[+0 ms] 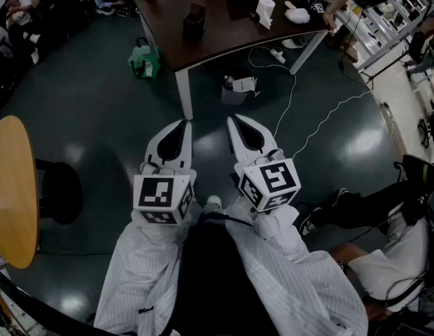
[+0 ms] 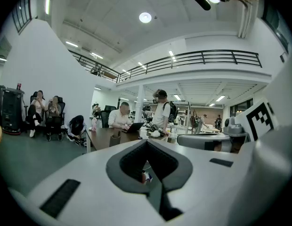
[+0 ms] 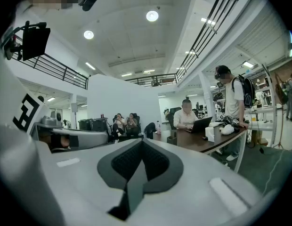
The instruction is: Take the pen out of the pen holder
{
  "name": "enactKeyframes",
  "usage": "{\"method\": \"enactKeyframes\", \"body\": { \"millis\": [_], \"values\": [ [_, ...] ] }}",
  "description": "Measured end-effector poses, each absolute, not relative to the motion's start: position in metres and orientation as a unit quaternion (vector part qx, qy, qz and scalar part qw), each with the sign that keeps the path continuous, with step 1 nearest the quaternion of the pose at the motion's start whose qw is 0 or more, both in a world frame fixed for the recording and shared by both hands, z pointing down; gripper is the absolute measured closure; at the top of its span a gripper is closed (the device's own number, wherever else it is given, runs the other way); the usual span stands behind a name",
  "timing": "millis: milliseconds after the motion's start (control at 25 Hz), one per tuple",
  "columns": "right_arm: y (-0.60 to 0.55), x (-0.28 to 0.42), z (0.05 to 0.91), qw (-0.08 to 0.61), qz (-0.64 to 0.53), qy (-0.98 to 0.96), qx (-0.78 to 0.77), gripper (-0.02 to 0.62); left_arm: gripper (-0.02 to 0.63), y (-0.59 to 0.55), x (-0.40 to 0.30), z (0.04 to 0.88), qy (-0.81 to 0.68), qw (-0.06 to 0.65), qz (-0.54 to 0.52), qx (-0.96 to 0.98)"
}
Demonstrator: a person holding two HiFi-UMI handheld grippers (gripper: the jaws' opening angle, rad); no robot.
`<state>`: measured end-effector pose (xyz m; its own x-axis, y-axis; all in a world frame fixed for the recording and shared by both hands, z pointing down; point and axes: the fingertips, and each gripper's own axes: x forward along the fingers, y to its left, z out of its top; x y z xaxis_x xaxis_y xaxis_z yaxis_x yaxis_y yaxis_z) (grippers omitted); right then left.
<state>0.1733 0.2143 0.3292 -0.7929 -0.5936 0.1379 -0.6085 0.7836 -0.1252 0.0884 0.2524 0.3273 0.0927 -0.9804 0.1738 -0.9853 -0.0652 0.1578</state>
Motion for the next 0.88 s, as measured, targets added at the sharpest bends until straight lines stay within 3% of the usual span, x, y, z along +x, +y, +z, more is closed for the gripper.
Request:
{"method": "enactKeyframes", "body": {
  "millis": [880],
  "values": [
    [0.21,0.189,0.335,0.037,0.092,-0.945,0.31,0.594,0.602,0.247,0.103,0.331,-0.684,0.114,0.006,0.721]
  ]
}}
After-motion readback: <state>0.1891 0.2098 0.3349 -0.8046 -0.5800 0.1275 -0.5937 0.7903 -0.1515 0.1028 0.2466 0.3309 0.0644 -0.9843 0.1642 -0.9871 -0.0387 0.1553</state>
